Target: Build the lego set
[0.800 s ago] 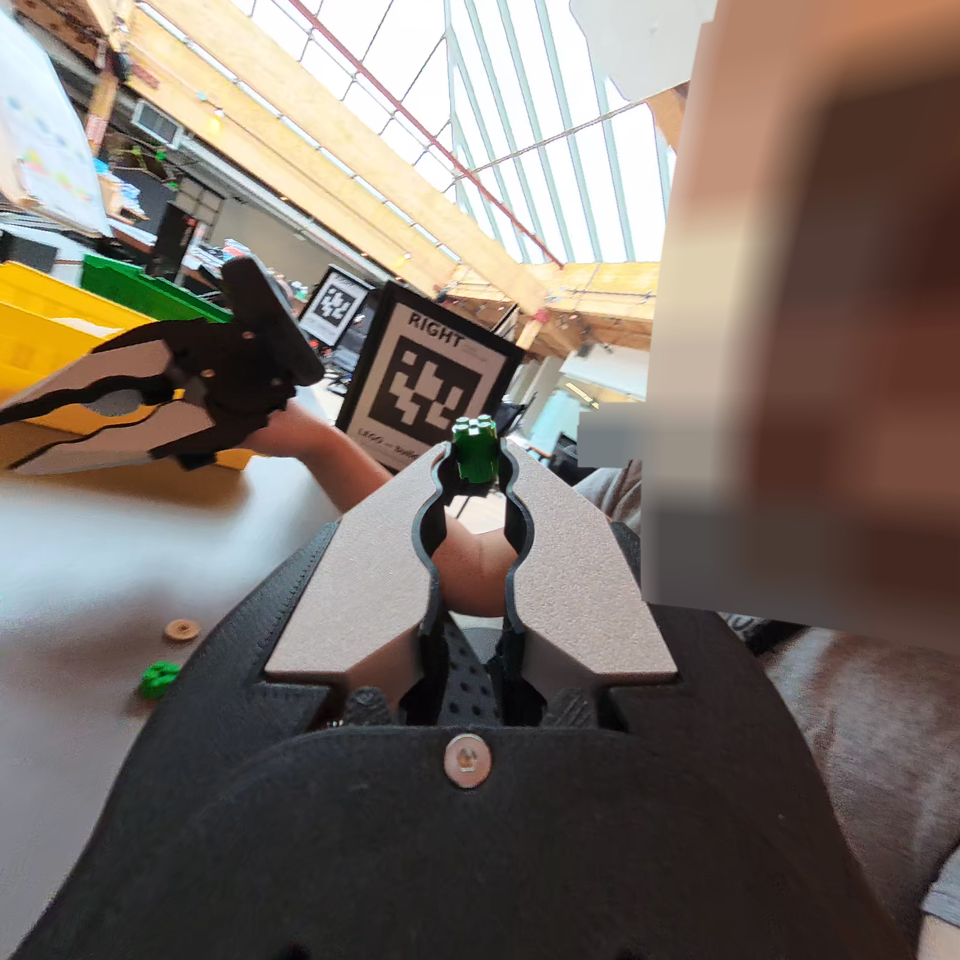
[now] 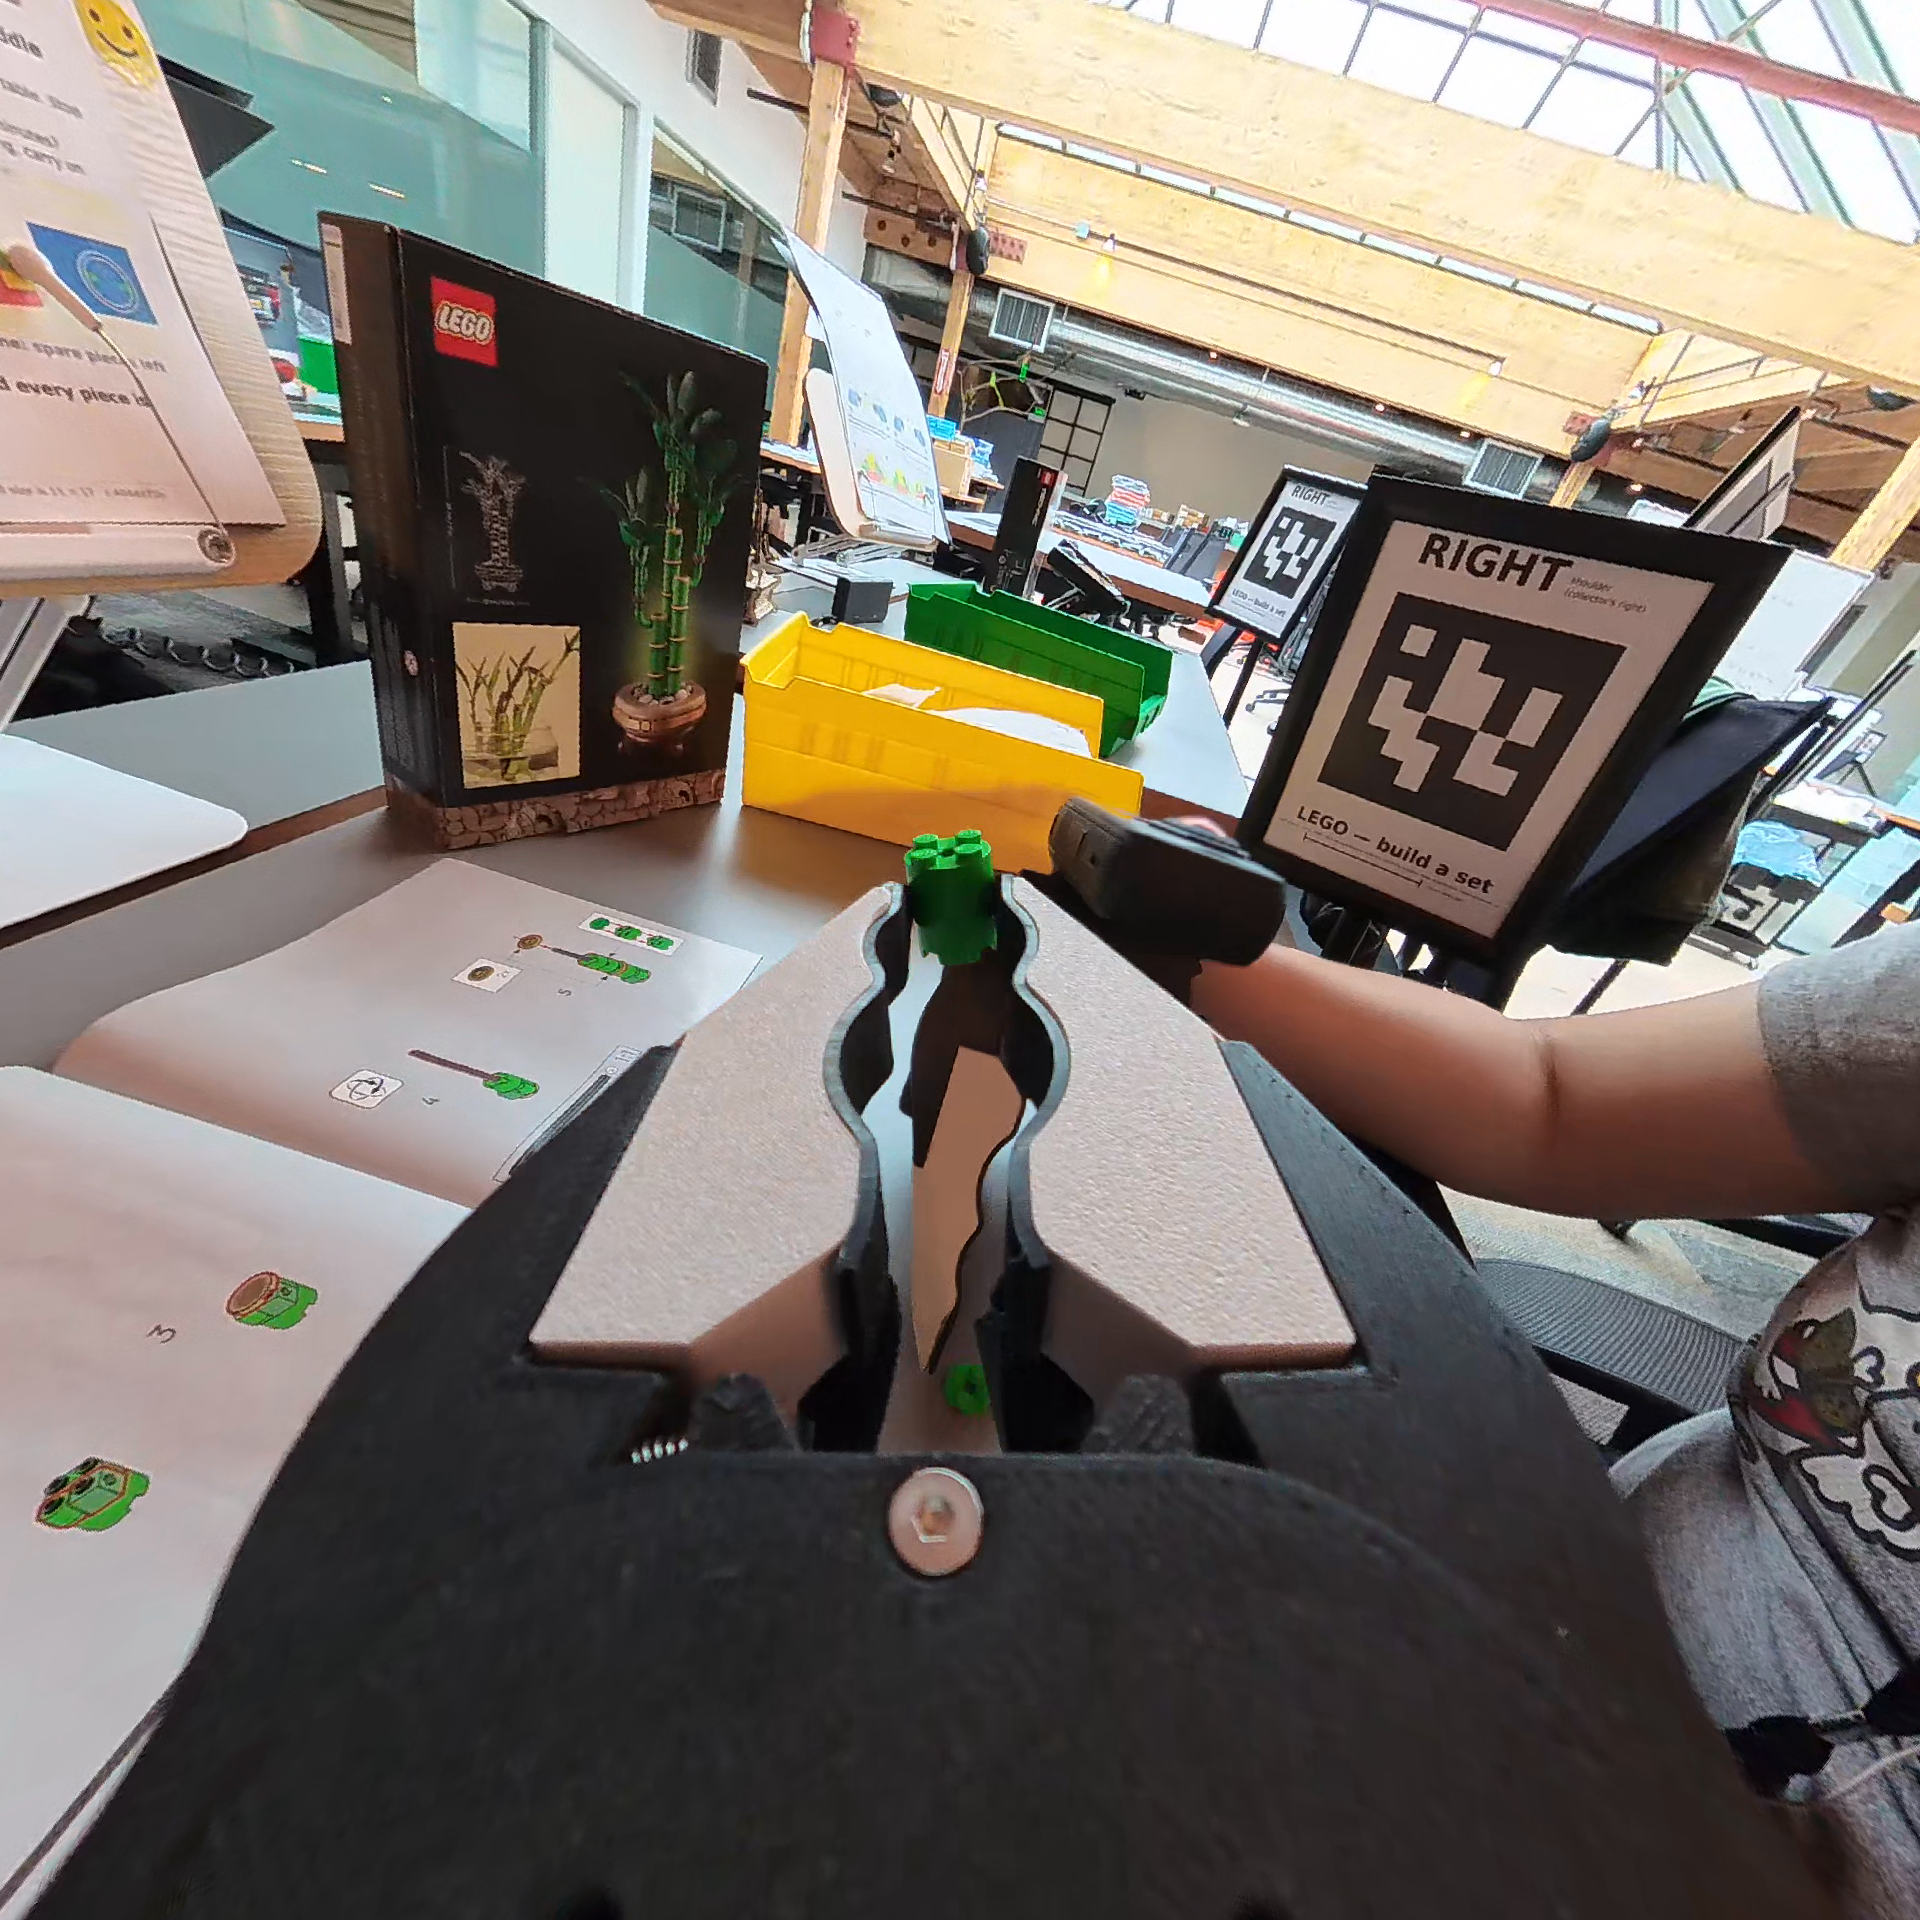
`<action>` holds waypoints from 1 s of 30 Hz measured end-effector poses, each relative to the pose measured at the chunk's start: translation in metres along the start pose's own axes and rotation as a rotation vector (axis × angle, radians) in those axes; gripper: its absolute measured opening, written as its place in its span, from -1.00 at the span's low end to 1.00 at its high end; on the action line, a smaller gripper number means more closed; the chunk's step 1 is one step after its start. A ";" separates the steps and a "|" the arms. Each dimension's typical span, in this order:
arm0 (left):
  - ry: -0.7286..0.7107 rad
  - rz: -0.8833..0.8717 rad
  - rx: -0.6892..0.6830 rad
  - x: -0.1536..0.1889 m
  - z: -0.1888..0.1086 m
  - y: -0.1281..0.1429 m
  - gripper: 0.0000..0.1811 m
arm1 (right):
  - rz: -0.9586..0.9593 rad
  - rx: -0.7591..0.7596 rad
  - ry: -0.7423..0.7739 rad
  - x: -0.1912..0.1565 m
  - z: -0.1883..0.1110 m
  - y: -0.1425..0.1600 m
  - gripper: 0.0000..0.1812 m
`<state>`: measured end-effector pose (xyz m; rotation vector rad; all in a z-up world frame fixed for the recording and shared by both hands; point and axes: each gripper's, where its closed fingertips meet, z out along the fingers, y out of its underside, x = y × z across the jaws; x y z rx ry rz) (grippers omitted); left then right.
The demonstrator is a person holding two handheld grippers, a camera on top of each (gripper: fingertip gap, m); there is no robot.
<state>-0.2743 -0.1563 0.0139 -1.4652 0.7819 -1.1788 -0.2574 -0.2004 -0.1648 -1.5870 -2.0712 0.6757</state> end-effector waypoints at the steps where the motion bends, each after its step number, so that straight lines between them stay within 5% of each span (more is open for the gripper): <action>1: 0.001 0.003 -0.001 0.001 0.000 0.000 -0.85 | 0.003 0.005 -0.005 0.000 0.001 -0.001 -0.74; 7: 0.006 -0.001 -0.011 0.001 0.001 0.002 -0.85 | 0.020 -0.006 -0.016 0.001 -0.004 0.004 -0.73; 11: 0.003 -0.005 -0.001 0.000 -0.001 0.000 -0.85 | 0.118 0.034 0.050 0.017 -0.040 0.014 -0.73; 21: -0.012 -0.004 0.028 -0.002 -0.004 -0.006 -0.85 | 0.396 0.237 0.747 0.113 -0.188 0.093 -0.71; 30: -0.024 -0.003 0.028 -0.005 -0.004 -0.005 -0.85 | 0.339 -0.012 0.865 0.122 -0.188 0.135 -0.71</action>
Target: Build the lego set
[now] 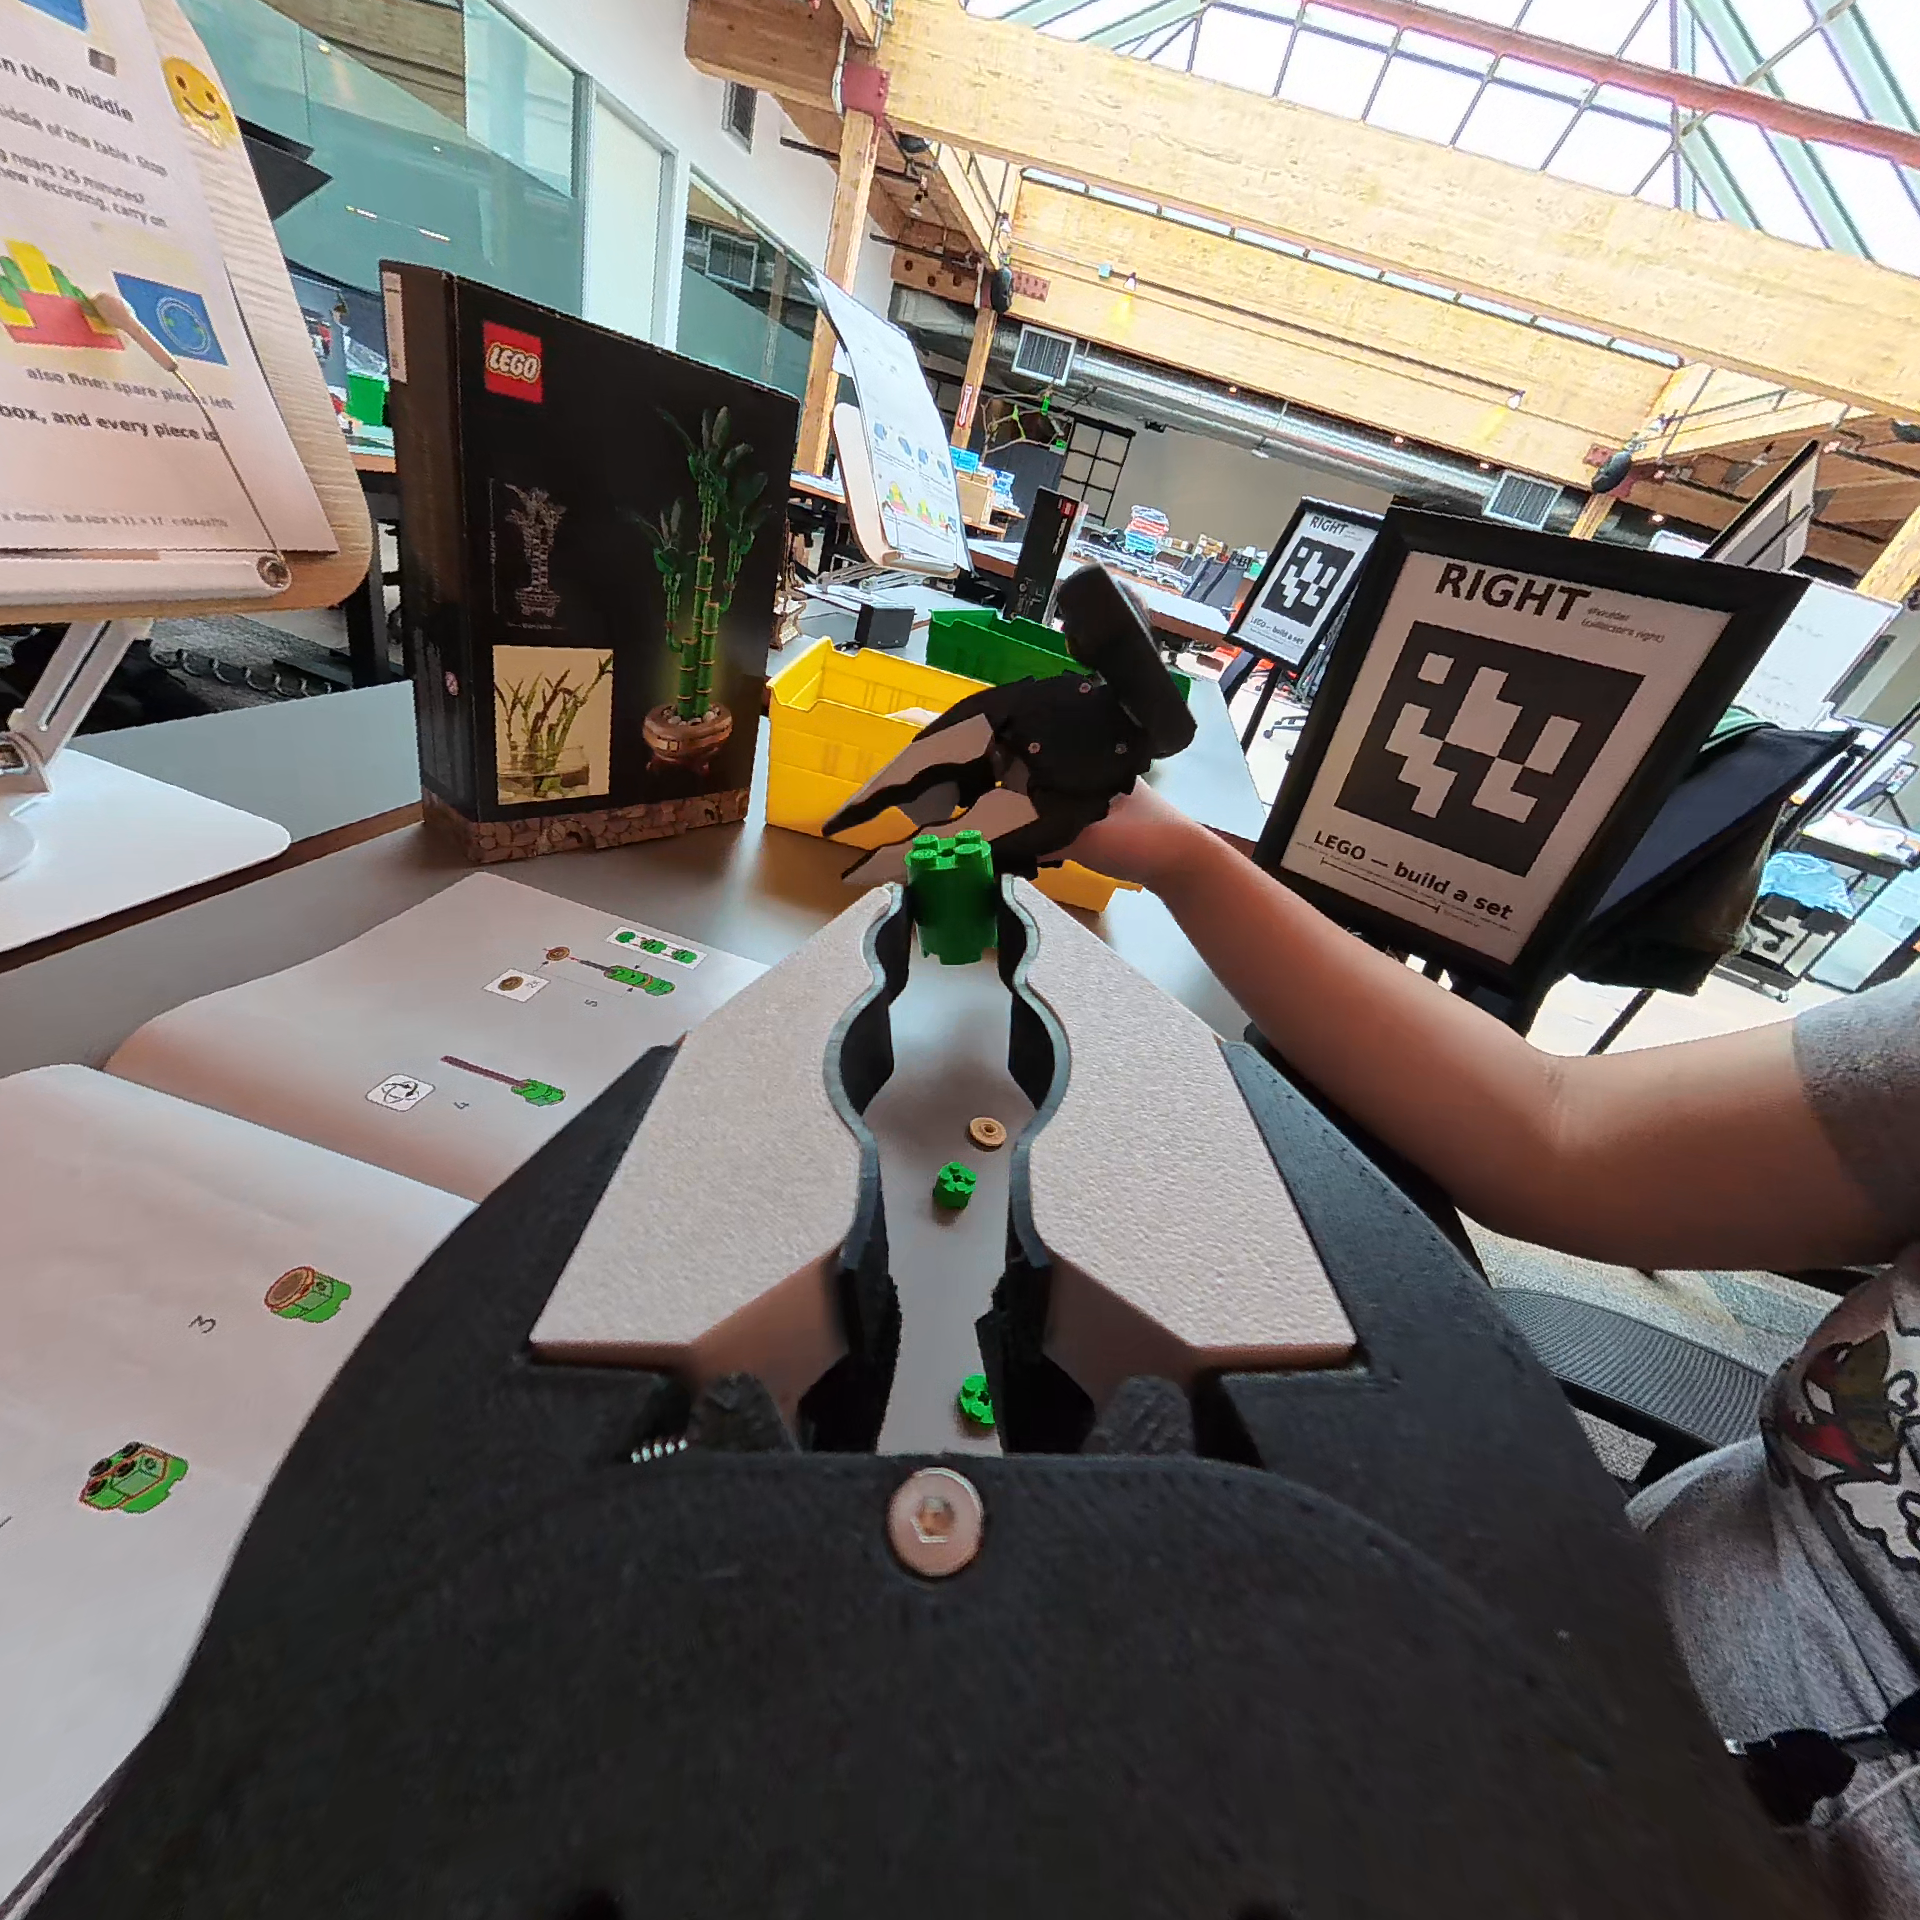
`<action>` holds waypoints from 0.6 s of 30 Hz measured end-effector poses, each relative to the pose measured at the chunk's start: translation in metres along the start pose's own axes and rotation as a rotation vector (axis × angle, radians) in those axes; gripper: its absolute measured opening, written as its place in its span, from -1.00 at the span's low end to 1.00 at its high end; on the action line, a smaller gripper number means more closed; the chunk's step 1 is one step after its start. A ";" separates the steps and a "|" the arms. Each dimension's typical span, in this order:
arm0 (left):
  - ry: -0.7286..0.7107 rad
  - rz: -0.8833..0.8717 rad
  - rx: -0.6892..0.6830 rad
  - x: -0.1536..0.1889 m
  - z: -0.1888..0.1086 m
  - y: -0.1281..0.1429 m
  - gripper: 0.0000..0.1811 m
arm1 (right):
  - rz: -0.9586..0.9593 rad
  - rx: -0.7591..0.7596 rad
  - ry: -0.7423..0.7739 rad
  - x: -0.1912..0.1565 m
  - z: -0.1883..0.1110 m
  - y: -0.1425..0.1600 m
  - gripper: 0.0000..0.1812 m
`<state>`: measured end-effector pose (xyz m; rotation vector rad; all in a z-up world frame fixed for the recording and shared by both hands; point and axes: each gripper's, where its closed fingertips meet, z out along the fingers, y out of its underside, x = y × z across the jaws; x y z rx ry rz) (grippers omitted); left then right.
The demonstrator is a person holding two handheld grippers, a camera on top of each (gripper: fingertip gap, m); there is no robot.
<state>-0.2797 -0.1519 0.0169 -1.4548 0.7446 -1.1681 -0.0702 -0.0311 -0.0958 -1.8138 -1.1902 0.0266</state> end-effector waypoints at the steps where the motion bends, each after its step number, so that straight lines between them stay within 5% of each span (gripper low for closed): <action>1: 0.000 -0.001 0.001 0.000 0.000 0.000 -0.85 | 0.002 -0.020 0.002 0.000 0.001 0.003 -0.71; 18: -0.013 0.011 -0.010 -0.002 0.001 0.003 -0.85 | 0.053 -0.054 -0.114 -0.021 0.010 0.006 -0.83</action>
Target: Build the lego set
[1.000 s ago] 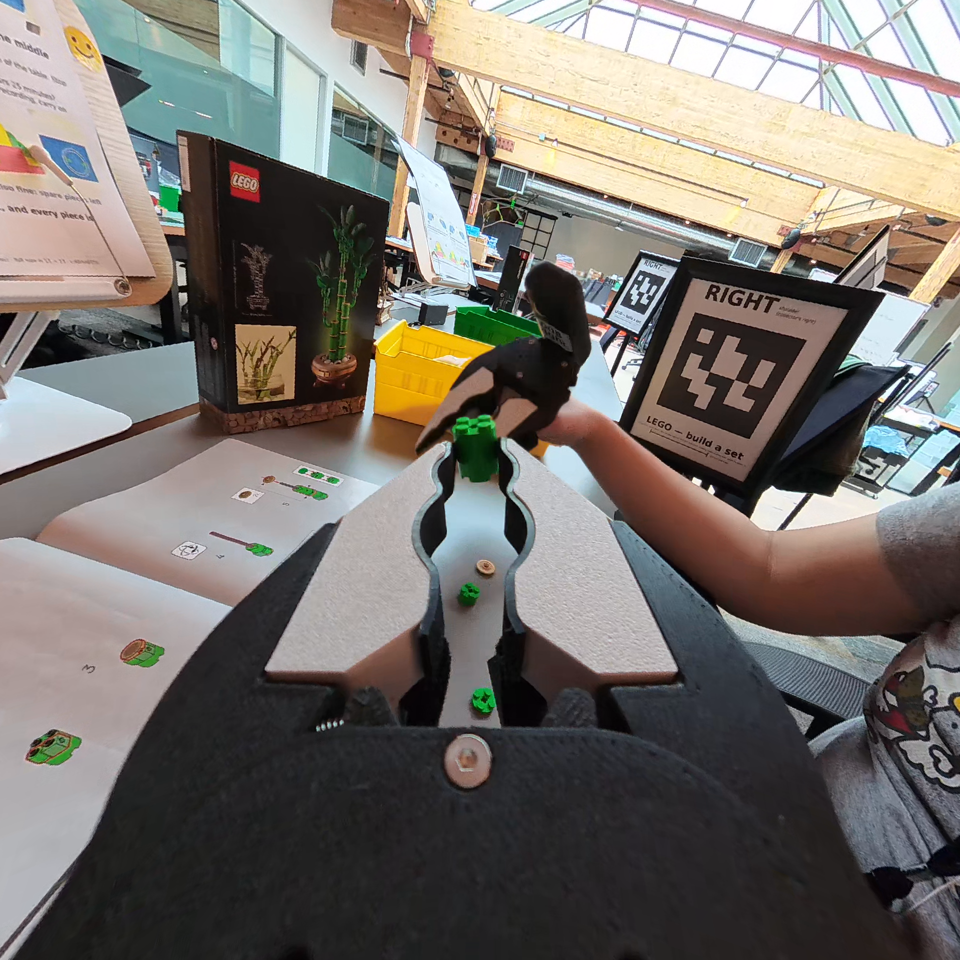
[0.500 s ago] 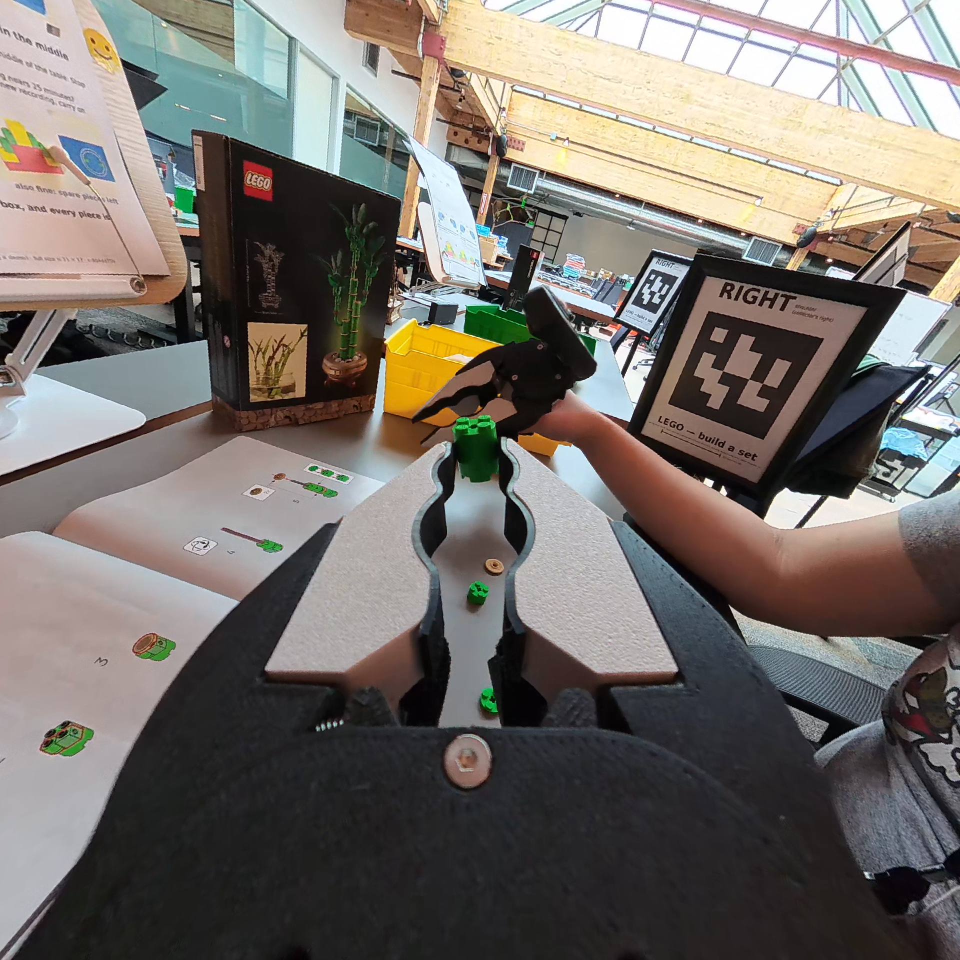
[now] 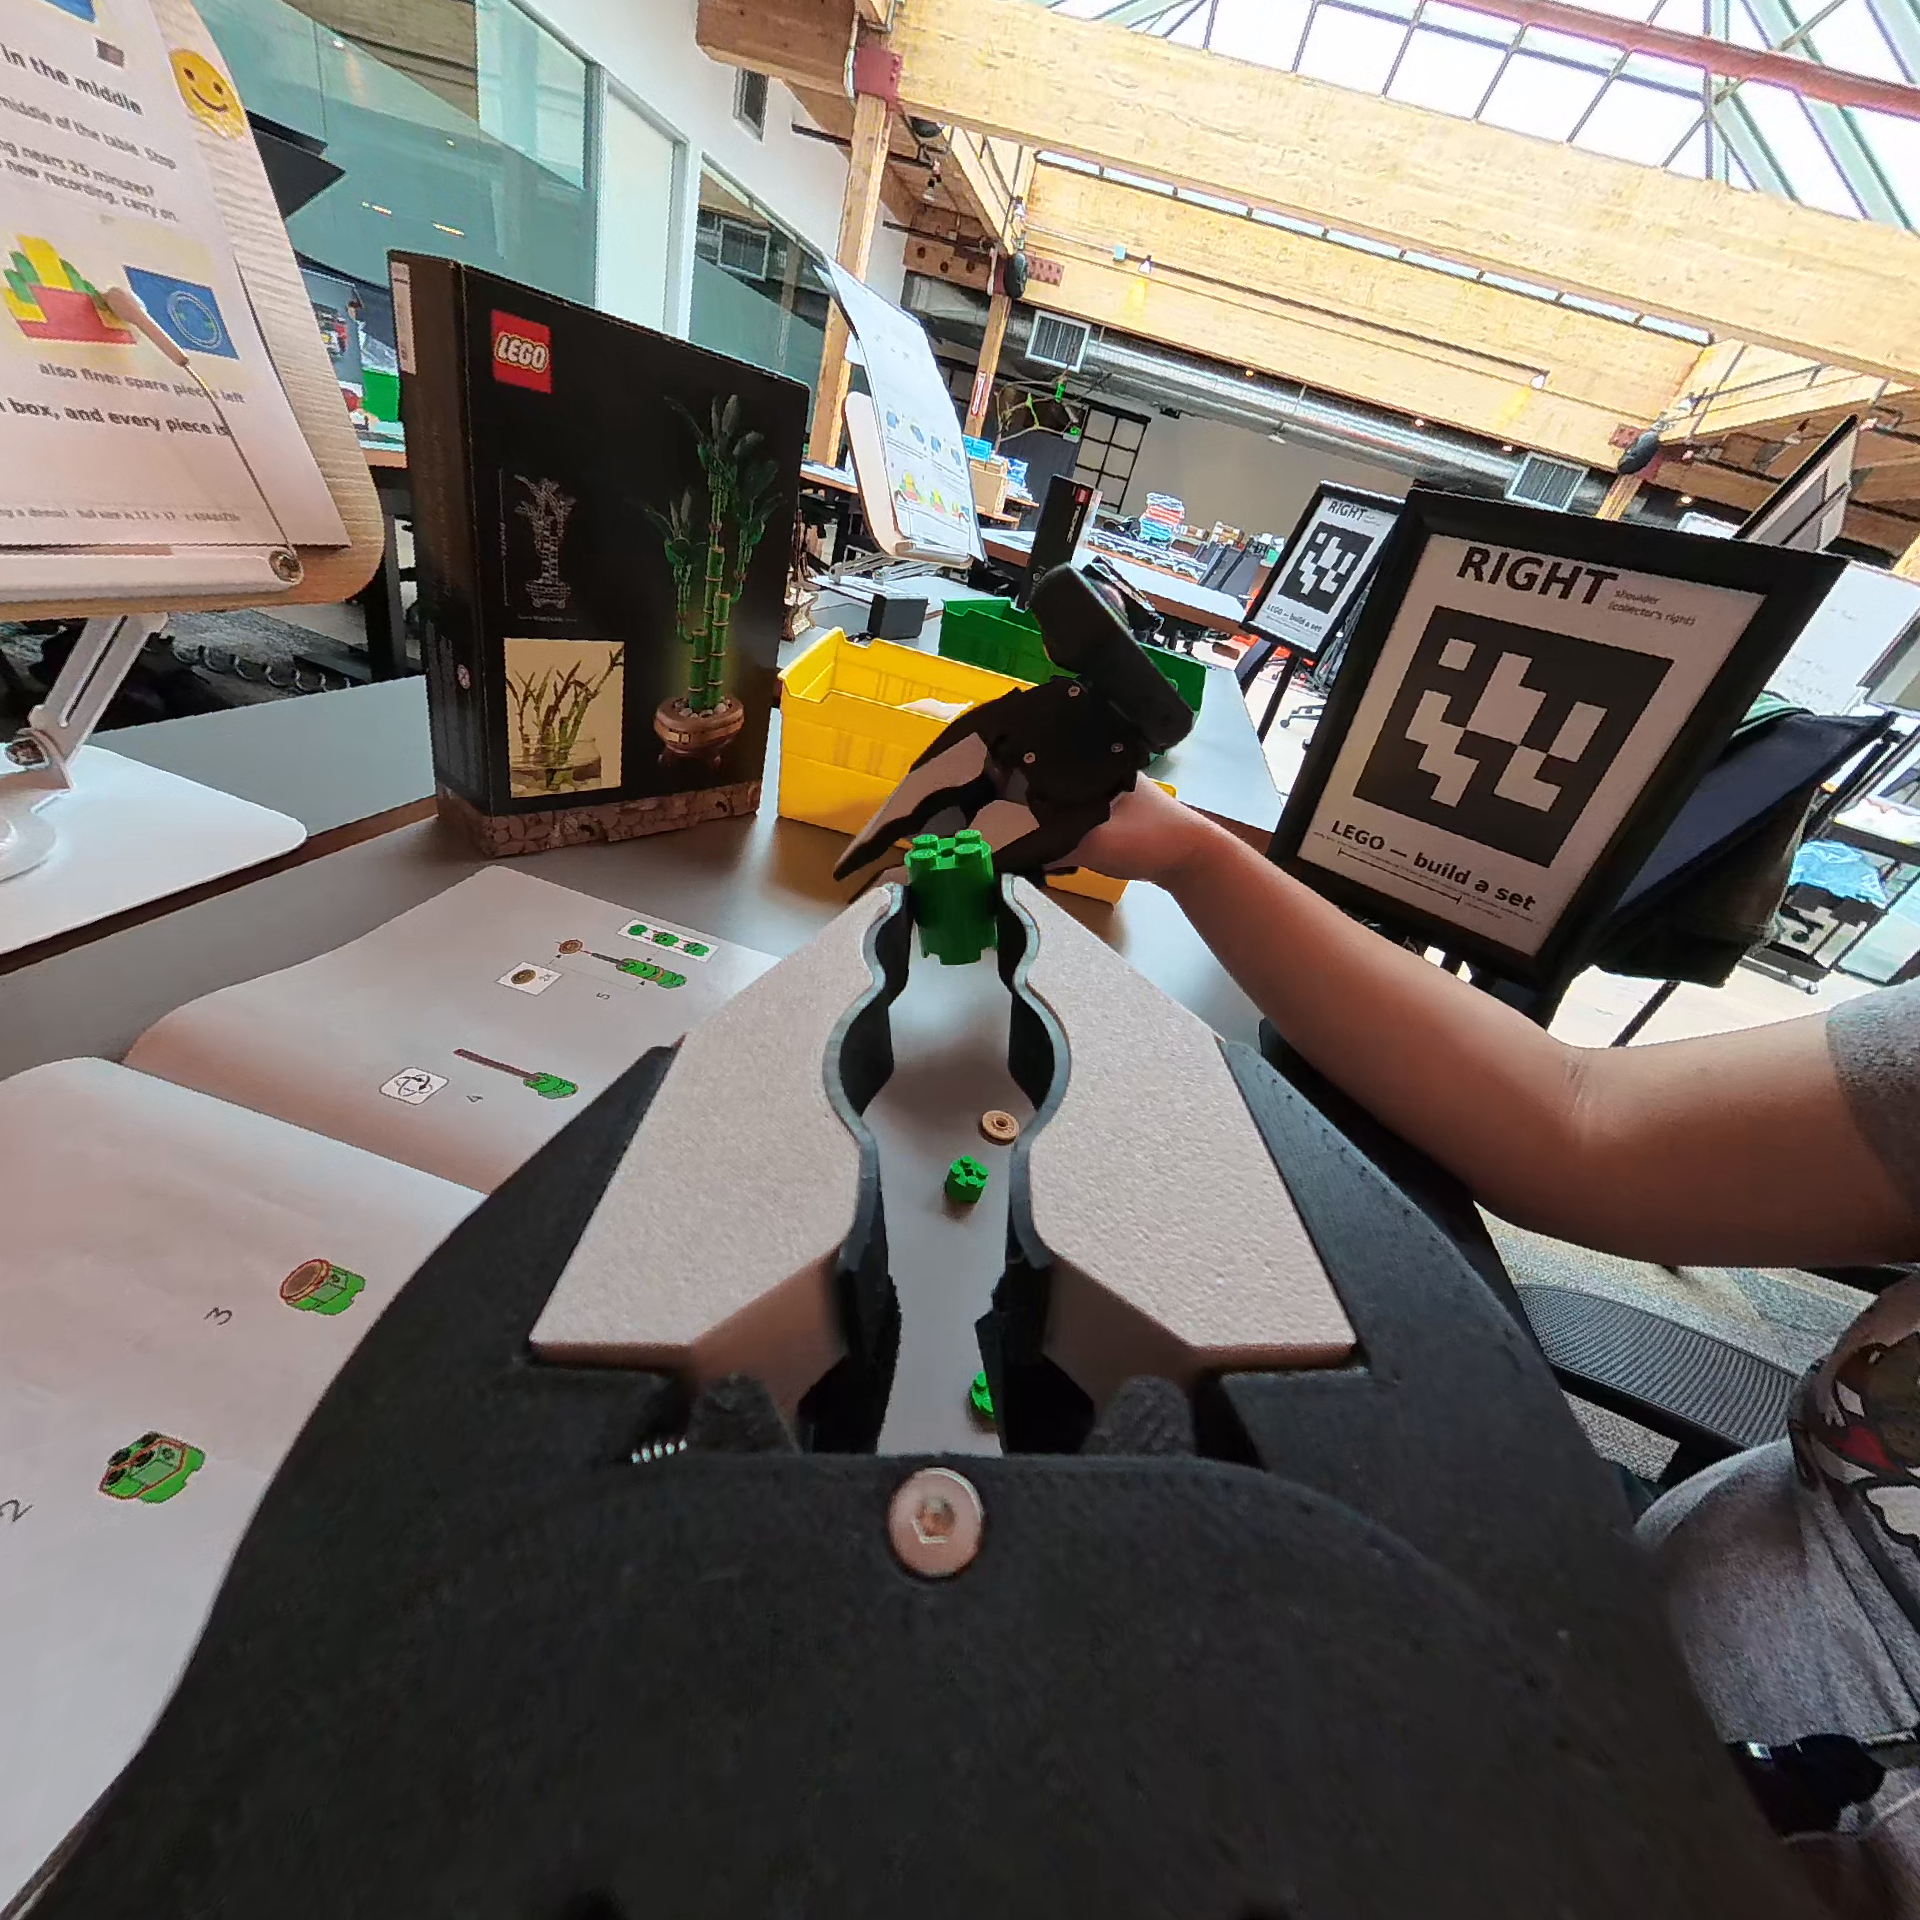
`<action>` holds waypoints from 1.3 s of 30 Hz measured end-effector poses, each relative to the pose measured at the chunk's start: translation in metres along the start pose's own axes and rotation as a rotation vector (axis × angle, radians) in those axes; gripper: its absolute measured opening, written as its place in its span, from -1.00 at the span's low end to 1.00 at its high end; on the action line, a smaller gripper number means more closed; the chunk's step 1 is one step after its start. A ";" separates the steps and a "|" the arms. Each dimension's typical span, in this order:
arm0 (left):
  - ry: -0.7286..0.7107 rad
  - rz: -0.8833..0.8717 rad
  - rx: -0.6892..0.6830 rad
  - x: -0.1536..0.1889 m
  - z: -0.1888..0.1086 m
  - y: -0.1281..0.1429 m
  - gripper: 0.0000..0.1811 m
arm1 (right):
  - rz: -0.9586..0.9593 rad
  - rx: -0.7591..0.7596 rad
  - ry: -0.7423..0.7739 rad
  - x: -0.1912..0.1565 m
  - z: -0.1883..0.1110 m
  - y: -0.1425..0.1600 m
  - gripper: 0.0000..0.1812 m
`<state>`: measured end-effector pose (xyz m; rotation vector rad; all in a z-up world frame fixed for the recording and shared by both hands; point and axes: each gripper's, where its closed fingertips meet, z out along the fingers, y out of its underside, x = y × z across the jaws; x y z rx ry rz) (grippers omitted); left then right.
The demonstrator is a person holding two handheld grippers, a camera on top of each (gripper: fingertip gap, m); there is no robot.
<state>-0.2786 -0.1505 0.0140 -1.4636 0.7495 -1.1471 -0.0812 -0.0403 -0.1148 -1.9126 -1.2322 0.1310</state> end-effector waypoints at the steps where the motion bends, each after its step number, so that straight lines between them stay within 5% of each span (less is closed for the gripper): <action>1: 0.001 -0.001 0.000 0.000 0.000 0.000 -0.85 | 0.012 0.005 -0.039 -0.006 0.001 -0.002 -0.83; 12: -0.004 0.013 -0.054 0.000 0.006 0.010 -0.85 | -0.075 -0.063 -0.250 -0.060 0.028 -0.006 -0.71; 32: -0.004 0.012 -0.064 -0.001 0.006 0.011 -0.85 | 0.012 -0.055 -0.349 -0.067 0.042 0.000 -0.72; 39: -0.078 0.061 0.089 -0.009 -0.013 -0.021 -0.85 | 0.026 -0.055 -0.366 -0.069 0.044 -0.001 -0.76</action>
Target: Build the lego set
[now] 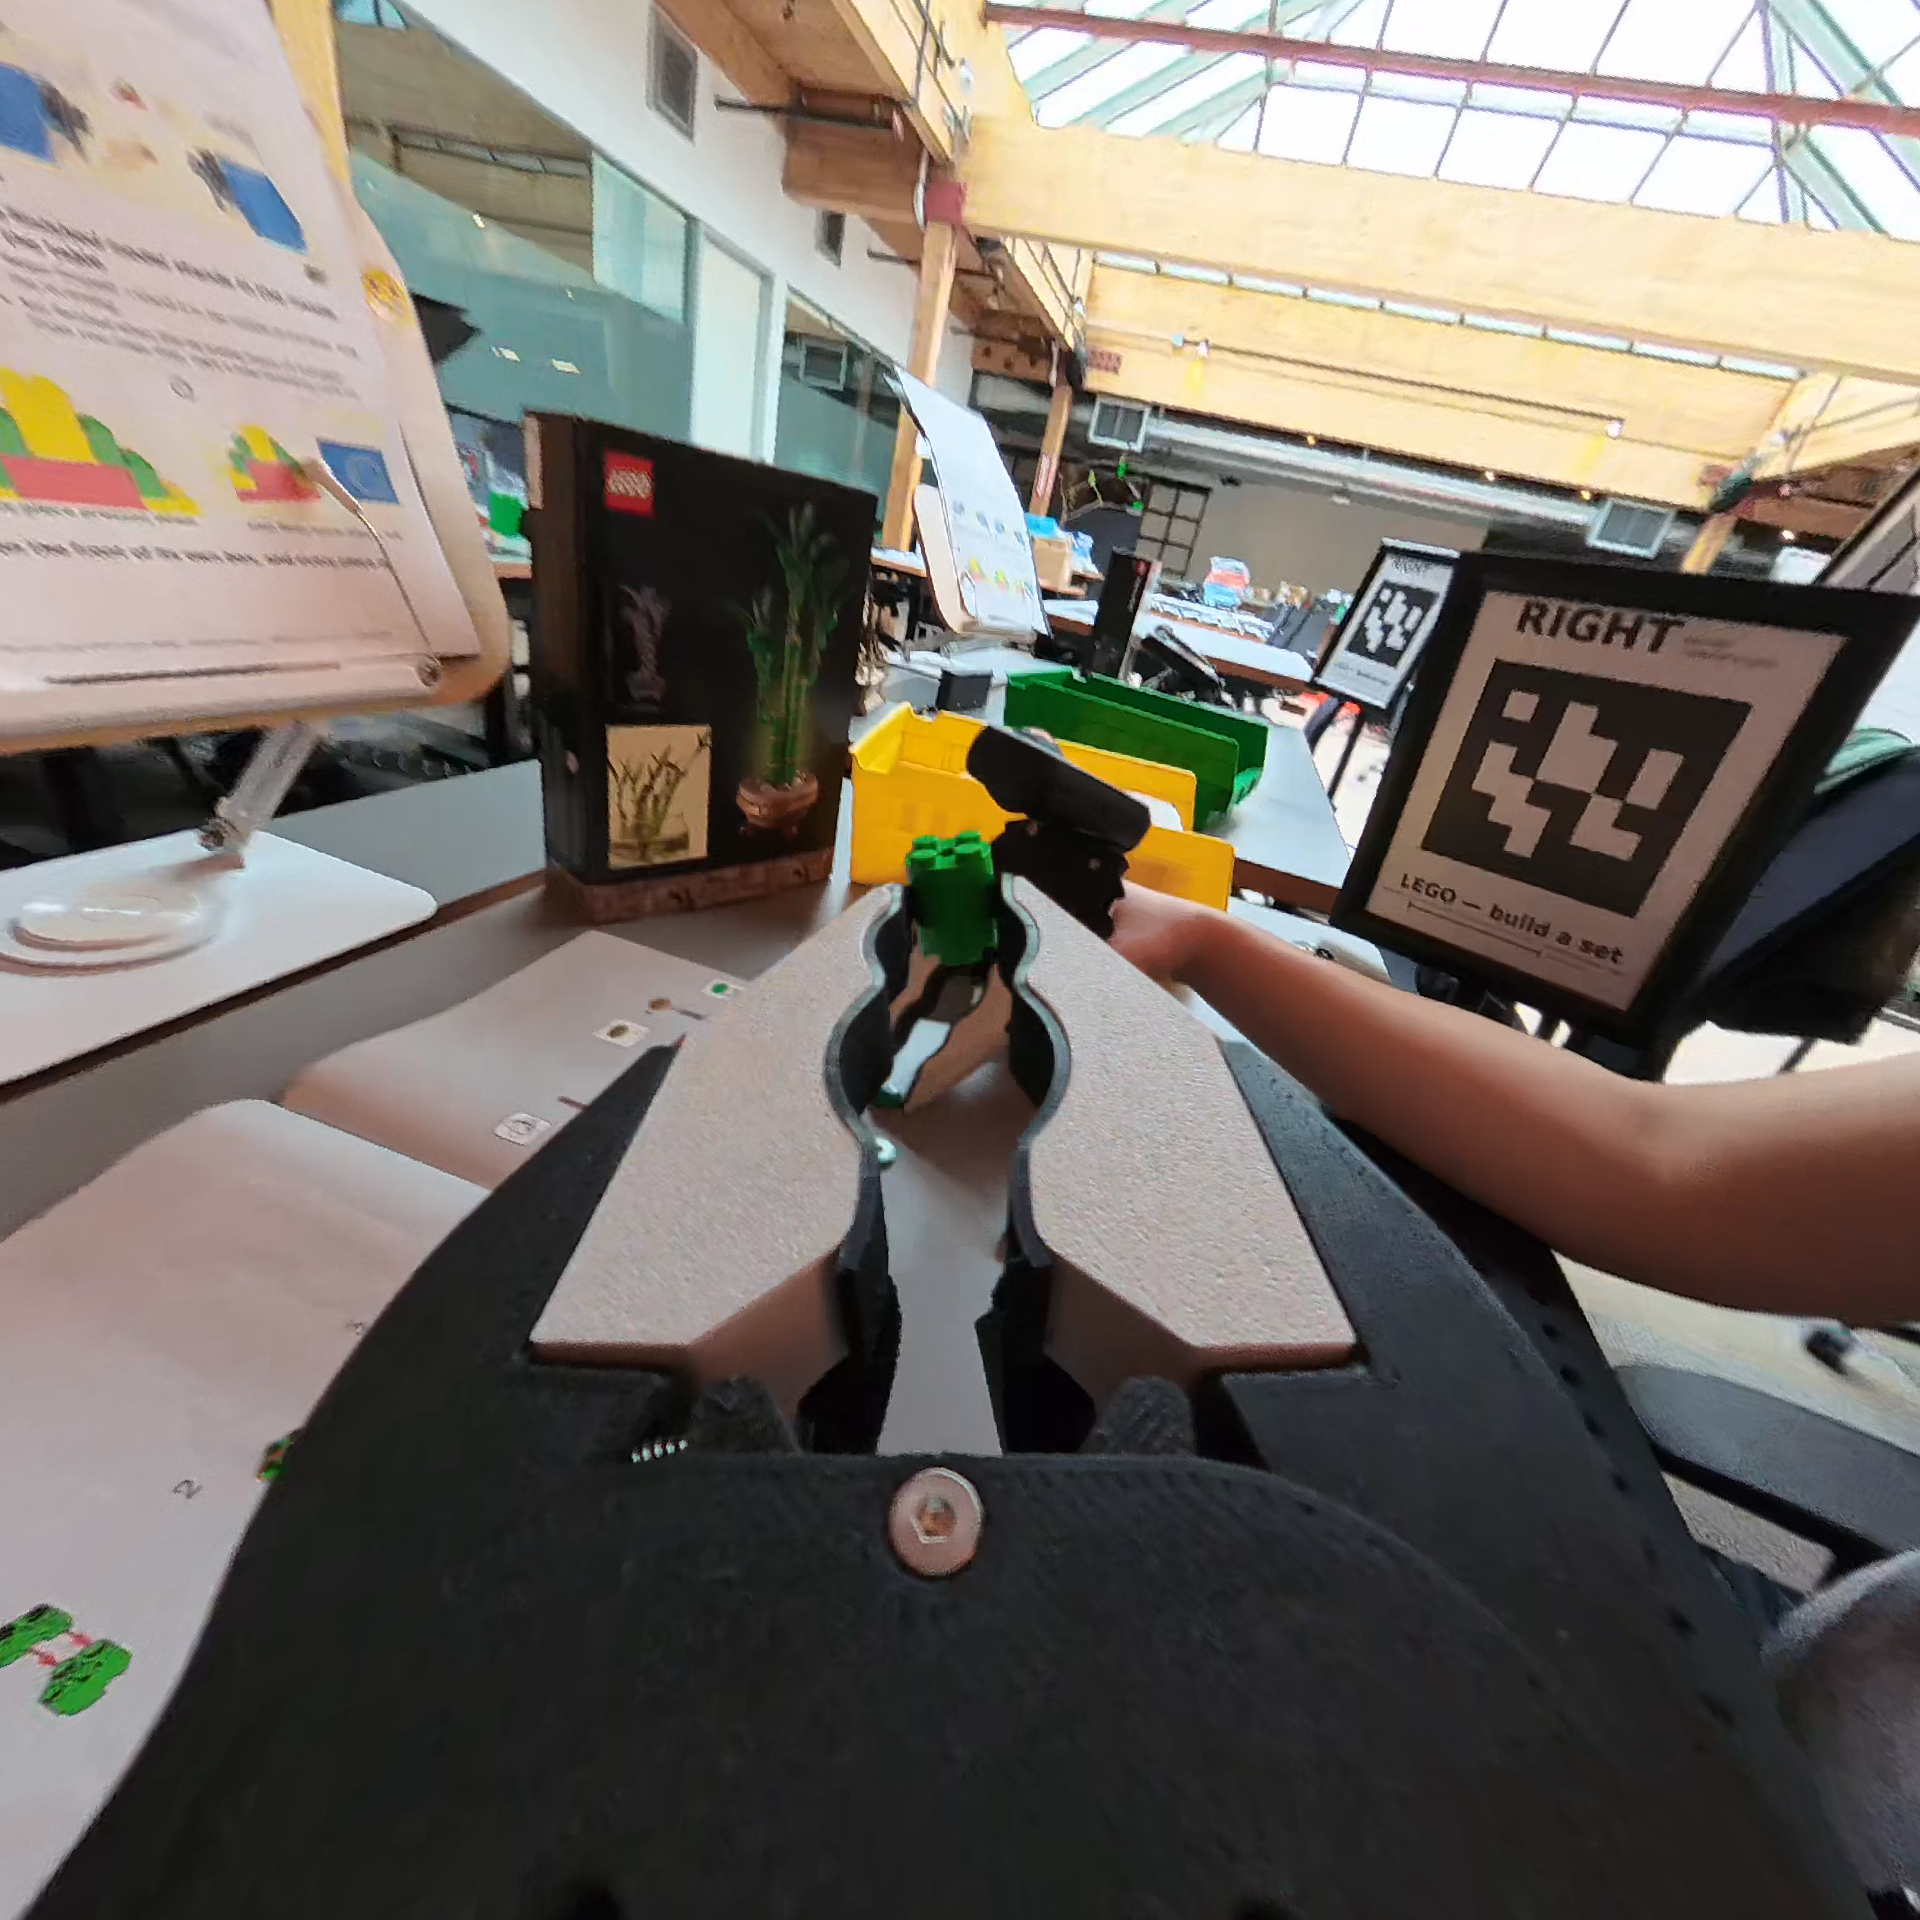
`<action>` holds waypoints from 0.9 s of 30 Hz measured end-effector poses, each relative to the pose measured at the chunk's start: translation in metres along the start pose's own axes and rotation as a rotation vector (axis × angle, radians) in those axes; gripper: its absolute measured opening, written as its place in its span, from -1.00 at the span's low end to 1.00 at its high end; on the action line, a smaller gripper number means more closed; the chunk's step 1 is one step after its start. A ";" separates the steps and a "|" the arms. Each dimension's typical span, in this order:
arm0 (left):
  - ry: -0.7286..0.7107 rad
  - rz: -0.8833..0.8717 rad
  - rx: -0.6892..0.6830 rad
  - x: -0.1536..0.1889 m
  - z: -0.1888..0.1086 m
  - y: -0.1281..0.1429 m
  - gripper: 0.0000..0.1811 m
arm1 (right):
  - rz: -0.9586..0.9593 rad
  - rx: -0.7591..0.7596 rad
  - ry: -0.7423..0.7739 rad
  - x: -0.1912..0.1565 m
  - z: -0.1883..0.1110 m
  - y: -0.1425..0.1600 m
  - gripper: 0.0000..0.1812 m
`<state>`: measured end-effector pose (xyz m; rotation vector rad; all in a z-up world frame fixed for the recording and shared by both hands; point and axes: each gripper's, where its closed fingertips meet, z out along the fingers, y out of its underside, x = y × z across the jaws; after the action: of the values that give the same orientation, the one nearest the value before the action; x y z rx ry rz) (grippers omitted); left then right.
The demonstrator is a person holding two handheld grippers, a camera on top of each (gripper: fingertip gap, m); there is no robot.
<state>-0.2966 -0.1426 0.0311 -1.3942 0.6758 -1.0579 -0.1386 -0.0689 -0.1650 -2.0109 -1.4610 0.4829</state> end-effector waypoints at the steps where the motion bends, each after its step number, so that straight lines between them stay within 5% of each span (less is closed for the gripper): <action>1: -0.021 0.011 0.034 -0.003 -0.005 -0.007 -0.85 | 0.005 0.001 -0.003 0.000 0.000 0.000 -0.76; 12: -0.363 0.151 0.244 -0.049 -0.071 -0.059 -0.85 | 0.026 -0.002 -0.022 -0.002 0.000 0.000 -0.80; 18: -0.354 0.026 0.380 -0.059 -0.095 -0.073 -0.85 | 0.031 -0.002 -0.023 -0.002 0.001 0.000 -0.81; 27: -0.376 0.015 0.402 -0.064 -0.105 -0.077 -0.84 | 0.025 -0.004 -0.021 -0.002 0.001 0.000 -0.82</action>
<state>-0.4311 -0.1222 0.0816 -1.1853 0.1834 -0.8309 -0.1398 -0.0704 -0.1657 -2.0348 -1.4520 0.5136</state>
